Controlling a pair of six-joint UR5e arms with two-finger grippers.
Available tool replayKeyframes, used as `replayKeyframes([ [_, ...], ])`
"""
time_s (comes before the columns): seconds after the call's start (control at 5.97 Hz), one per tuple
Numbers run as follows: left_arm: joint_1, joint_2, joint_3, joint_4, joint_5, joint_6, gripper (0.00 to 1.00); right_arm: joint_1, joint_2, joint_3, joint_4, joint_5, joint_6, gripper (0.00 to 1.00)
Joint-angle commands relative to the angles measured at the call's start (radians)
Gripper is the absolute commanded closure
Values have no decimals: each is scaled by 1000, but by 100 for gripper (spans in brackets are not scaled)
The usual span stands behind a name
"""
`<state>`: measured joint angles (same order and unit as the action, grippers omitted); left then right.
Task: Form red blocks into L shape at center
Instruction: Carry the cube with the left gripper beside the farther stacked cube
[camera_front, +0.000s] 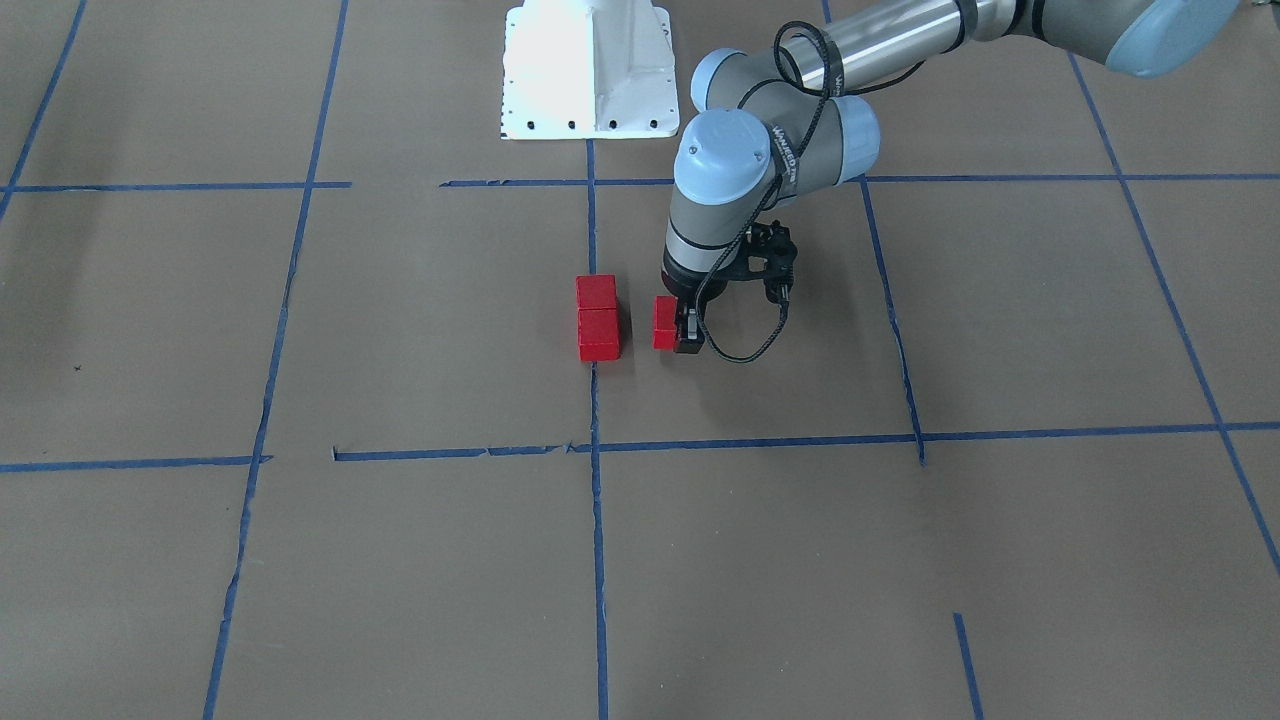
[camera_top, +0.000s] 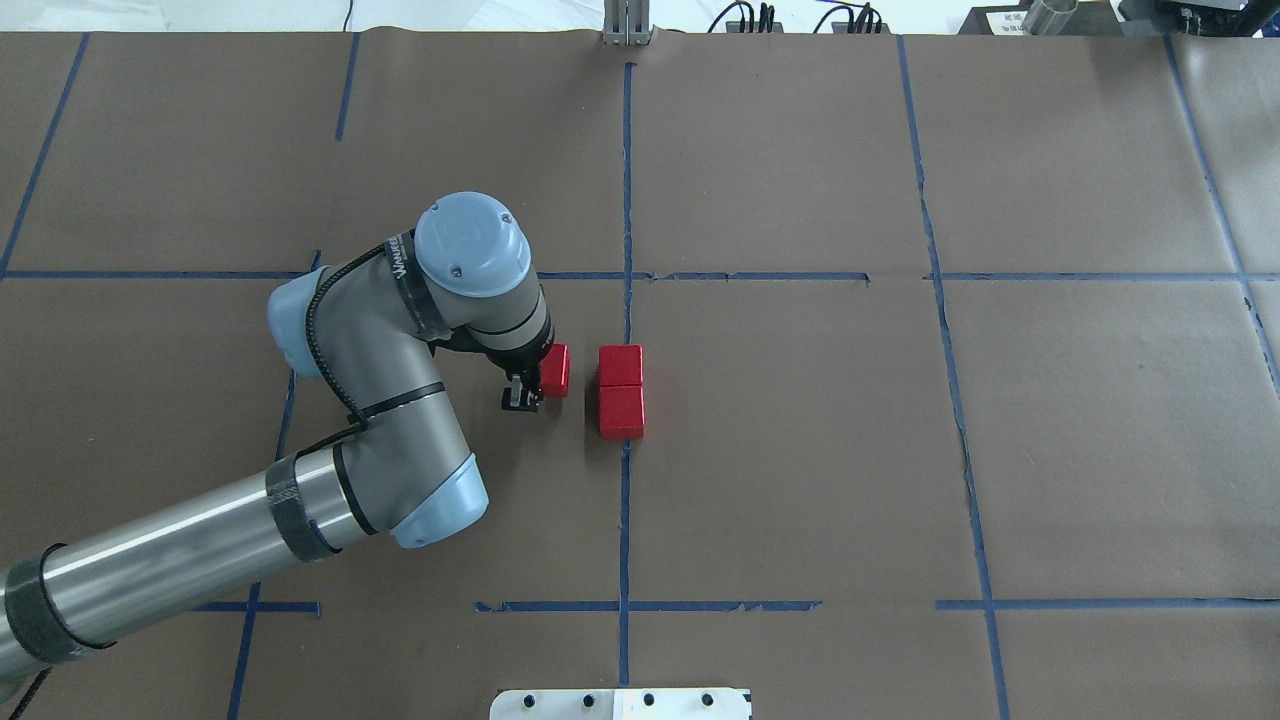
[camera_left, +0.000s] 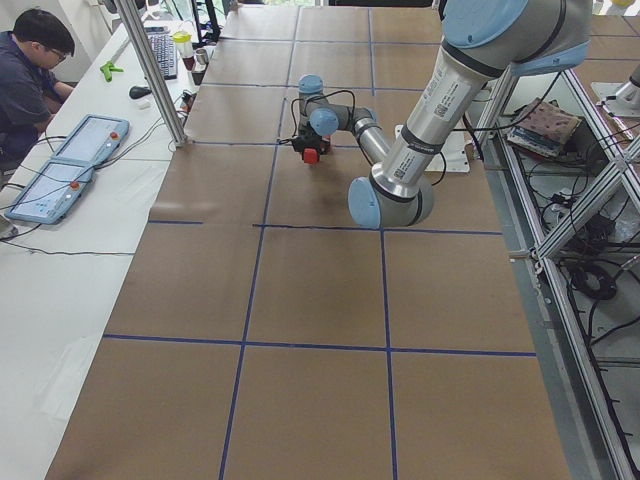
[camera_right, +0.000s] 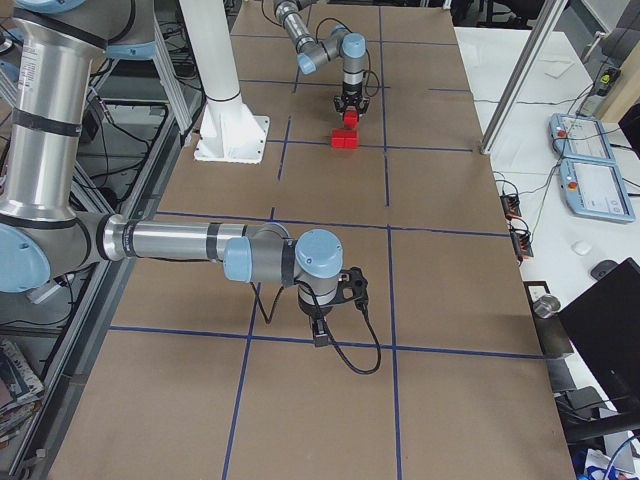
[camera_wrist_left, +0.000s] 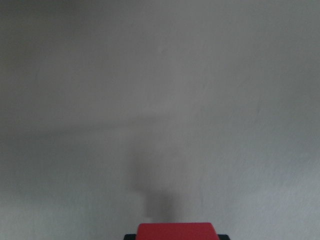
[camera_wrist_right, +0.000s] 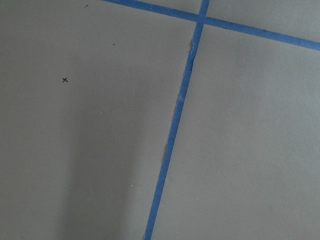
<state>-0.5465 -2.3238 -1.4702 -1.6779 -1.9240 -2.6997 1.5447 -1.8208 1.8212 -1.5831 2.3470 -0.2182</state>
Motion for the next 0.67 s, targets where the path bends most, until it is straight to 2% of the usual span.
replayKeyframes([
  [0.0, 8, -84, 103, 0, -1, -34, 86, 0, 0, 0, 0, 0, -1, 0],
  [0.5, 14, -86, 103, 1, -1, -37, 82, 0, 0, 0, 0, 0, 0, 0],
])
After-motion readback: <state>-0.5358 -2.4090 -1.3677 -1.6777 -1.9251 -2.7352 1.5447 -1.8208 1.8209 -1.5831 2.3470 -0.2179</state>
